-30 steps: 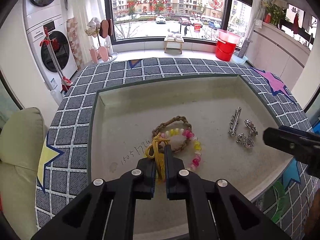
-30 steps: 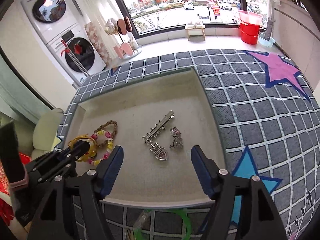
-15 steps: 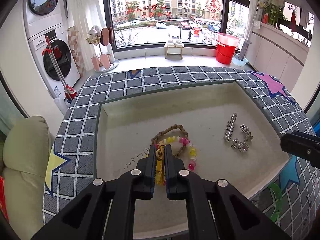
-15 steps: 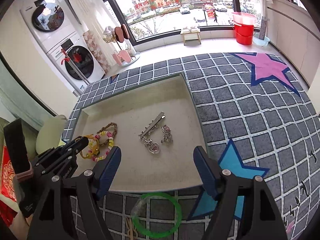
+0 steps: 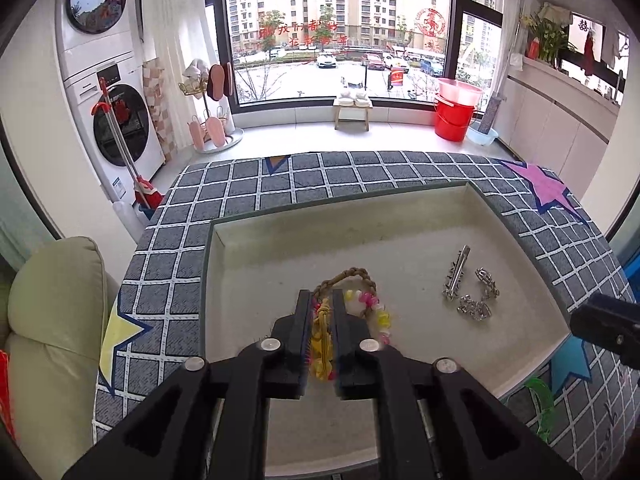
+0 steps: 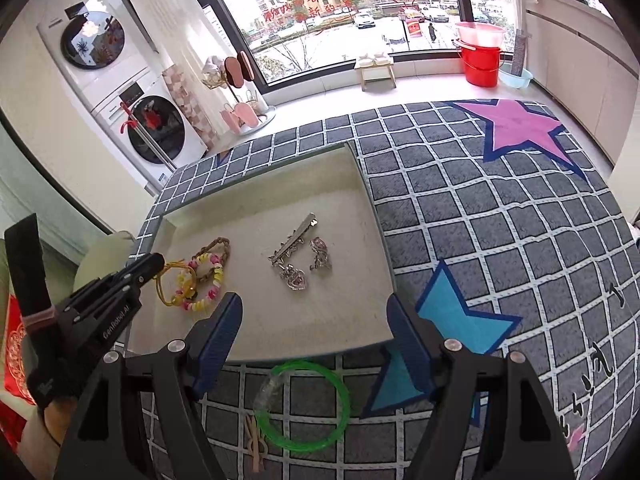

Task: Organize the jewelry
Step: 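Withdraw the right tool while the left tool releases the yellow cord onto the bracelets, then move both tools back to the jewelry on the tablecloth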

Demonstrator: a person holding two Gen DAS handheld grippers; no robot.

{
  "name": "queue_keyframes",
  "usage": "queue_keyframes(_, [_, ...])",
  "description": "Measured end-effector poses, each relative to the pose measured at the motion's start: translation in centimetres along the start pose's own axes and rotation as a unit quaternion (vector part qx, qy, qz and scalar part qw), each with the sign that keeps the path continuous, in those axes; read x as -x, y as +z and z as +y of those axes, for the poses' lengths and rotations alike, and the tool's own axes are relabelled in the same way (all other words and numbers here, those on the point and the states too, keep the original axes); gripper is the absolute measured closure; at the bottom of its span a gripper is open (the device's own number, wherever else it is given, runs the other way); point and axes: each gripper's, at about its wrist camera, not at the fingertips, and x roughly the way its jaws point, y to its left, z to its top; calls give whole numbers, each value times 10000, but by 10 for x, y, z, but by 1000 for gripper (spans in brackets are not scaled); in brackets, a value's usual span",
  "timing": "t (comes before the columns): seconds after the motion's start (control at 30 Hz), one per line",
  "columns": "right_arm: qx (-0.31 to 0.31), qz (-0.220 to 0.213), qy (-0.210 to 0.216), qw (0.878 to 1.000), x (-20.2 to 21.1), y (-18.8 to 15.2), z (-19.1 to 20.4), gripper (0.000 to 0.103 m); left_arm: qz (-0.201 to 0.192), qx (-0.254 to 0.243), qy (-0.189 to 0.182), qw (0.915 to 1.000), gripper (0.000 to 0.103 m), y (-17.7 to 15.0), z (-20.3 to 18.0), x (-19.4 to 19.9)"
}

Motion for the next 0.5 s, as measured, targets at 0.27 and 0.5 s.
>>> queue_keyframes(0.27, [11,-31,4,10000,7,-6,0,16,-358,-2,249,9990,0,-10,-2,-4])
queue_keyframes(0.5, [156,-439,191,9987,29,-18,8,14,-349,13,155,9993,0,-30,0,-2])
